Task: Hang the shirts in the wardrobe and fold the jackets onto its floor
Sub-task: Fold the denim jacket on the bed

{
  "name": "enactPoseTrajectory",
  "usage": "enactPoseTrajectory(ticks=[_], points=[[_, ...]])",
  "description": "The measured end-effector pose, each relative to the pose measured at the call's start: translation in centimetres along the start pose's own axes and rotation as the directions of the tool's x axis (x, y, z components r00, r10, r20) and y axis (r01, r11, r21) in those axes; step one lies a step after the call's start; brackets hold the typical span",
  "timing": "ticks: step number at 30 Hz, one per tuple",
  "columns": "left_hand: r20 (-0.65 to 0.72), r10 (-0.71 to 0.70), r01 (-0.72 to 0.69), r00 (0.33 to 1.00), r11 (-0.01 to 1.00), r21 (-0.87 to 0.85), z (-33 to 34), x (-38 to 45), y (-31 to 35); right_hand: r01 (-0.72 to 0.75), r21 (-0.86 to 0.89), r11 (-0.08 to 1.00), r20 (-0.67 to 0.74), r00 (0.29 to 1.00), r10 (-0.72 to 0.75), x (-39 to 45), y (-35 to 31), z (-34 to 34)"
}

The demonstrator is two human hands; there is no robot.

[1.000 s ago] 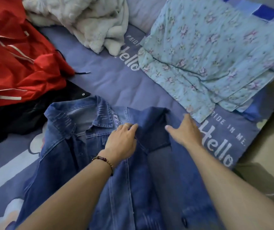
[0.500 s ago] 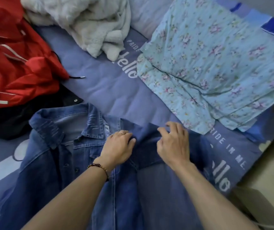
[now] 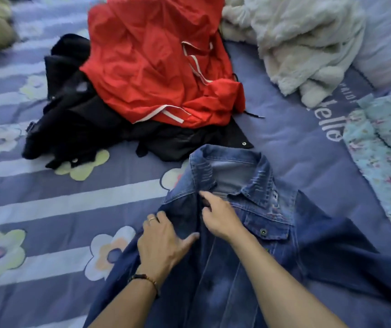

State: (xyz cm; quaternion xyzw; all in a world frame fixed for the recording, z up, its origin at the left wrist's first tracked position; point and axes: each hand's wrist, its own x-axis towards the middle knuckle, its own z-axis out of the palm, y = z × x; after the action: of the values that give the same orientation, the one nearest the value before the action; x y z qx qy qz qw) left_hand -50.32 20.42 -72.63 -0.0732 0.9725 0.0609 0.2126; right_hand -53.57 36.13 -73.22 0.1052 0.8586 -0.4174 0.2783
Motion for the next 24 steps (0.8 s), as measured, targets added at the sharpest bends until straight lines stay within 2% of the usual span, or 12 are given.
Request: enactPoseTrajectory(ticks=[5,8,11,12,14,16,17,18,20,21,23,24], points=[[0.007,0.003,-0.004,1.000,0.998,0.069,0.6,0.1,0.7,0.024,0.030,0.999,0.011,1.000,-0.024,0.7,0.5,0.5],[0.050,0.083,-0.087,0.995,0.993,0.085,-1.1,0.4,-1.3,-0.010,-0.070,0.998,-0.119,0.993,0.002,0.1,-1.4,0.3],[0.146,0.069,-0.017,0.987,0.943,-0.331,-2.4,1.1,-3.3,-0.147,-0.034,0.988,-0.079,0.986,0.144,-0.7,-4.2,0.6],[0.226,0.052,0.076,0.973,0.850,-0.521,-2.6,1.4,-3.7,-0.177,0.074,0.981,0.018,0.984,0.176,-0.9,-5.3,0.9],[0.365,0.001,0.316,0.931,0.500,-0.806,-4.1,1.7,-4.3,-0.216,0.348,0.912,0.183,0.970,0.160,-0.9,-7.9,1.3],[0.444,0.012,0.431,0.896,0.214,-0.876,-5.6,2.0,-5.3,-0.180,0.461,0.869,0.146,0.981,0.126,-0.1,-10.0,1.3],[0.421,0.041,0.403,0.906,0.219,-0.888,-6.1,2.0,-6.1,-0.162,0.487,0.858,0.078,0.987,0.143,0.5,-11.3,1.5],[0.354,0.065,0.306,0.933,0.375,-0.875,-6.6,1.5,-6.5,-0.154,0.523,0.838,0.003,0.984,0.180,1.2,-12.3,1.8],[0.181,0.123,0.020,0.976,0.773,-0.634,-6.2,0.1,-7.5,-0.157,0.688,0.709,-0.041,0.967,0.253,2.5,-14.4,2.1],[0.120,0.149,-0.072,0.981,0.867,-0.492,-5.9,-0.5,-7.7,-0.158,0.777,0.610,-0.020,0.961,0.274,3.0,-15.1,2.3],[0.136,0.075,-0.018,0.988,0.924,-0.381,-6.0,0.4,-9.1,-0.155,0.805,0.573,-0.004,0.964,0.267,3.8,-15.4,2.9],[0.155,0.010,0.052,0.988,0.920,-0.388,-6.3,1.9,-10.4,-0.146,0.710,0.689,-0.041,0.968,0.248,4.3,-15.0,3.1]])
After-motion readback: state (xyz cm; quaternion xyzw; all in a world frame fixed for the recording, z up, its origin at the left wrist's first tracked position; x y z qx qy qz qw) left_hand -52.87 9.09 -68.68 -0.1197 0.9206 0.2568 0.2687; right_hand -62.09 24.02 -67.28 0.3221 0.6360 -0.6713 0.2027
